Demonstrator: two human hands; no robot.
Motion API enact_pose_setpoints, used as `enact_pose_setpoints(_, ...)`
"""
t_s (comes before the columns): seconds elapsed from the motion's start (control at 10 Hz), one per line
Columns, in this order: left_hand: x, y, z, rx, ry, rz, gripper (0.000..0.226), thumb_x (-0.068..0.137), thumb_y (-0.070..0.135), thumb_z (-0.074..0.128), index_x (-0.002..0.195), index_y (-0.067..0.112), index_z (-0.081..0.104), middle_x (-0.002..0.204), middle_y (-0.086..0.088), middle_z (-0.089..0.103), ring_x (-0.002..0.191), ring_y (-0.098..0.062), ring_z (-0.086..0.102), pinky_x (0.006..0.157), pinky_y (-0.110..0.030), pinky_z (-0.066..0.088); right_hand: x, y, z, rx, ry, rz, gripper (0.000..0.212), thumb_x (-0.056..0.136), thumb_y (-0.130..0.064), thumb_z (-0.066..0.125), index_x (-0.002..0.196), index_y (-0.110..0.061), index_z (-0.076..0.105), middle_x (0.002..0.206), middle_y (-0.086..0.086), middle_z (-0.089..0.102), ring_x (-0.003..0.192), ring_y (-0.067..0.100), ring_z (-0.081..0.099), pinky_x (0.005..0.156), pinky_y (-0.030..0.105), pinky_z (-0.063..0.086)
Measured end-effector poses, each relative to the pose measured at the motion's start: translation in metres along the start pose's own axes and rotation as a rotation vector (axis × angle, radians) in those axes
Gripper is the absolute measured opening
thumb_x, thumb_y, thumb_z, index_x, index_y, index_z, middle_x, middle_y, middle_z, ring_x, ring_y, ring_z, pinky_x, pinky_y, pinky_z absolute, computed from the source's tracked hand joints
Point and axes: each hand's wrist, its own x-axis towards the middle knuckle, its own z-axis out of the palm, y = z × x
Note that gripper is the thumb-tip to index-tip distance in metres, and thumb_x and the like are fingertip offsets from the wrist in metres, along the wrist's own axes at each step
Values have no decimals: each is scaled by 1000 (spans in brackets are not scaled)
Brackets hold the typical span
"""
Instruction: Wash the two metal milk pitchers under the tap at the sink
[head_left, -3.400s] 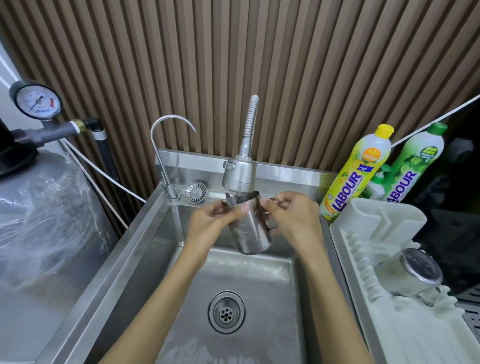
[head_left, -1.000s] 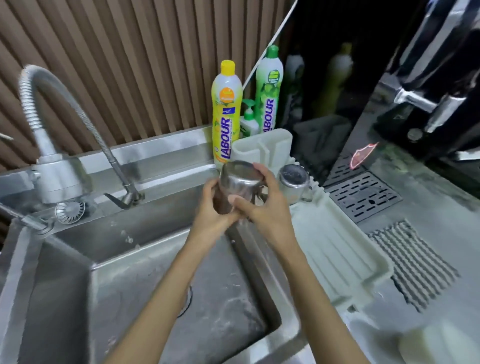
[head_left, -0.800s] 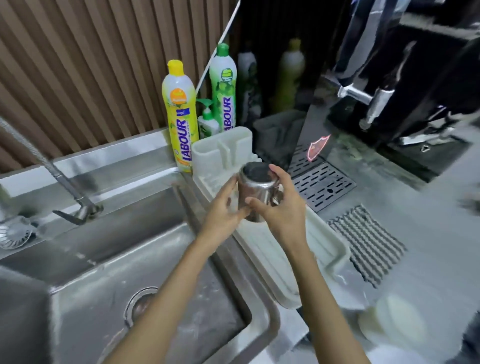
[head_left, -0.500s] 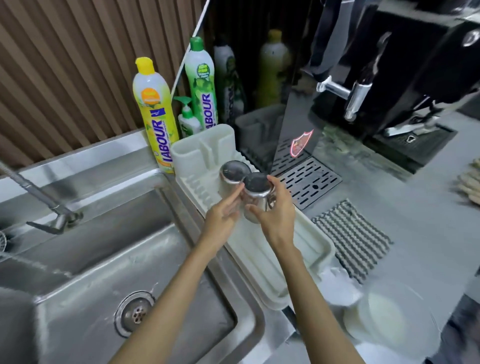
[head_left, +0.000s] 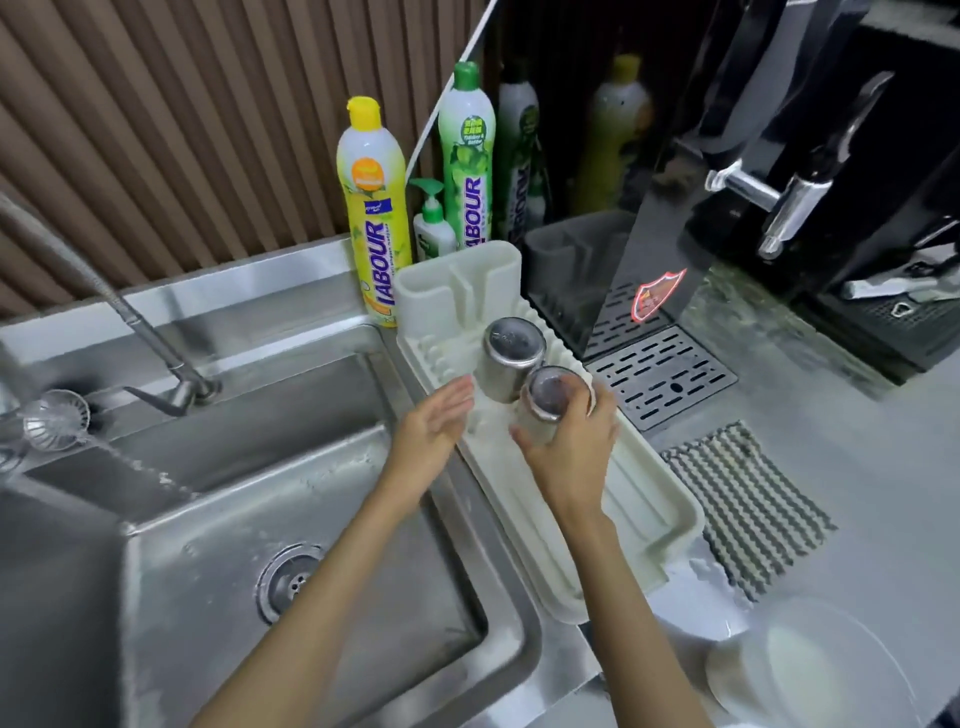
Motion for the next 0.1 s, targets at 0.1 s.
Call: enact_pose_setpoints(0.1, -8, 0, -47, -95, 150, -32, 46, 89, -15, 46, 126, 12, 49, 122, -7, 57, 92, 3, 65, 88, -17, 48, -5, -32, 7, 31, 63, -118, 64, 72, -29, 73, 127, -7, 47, 147, 21, 27, 141, 40, 15, 114, 52, 13)
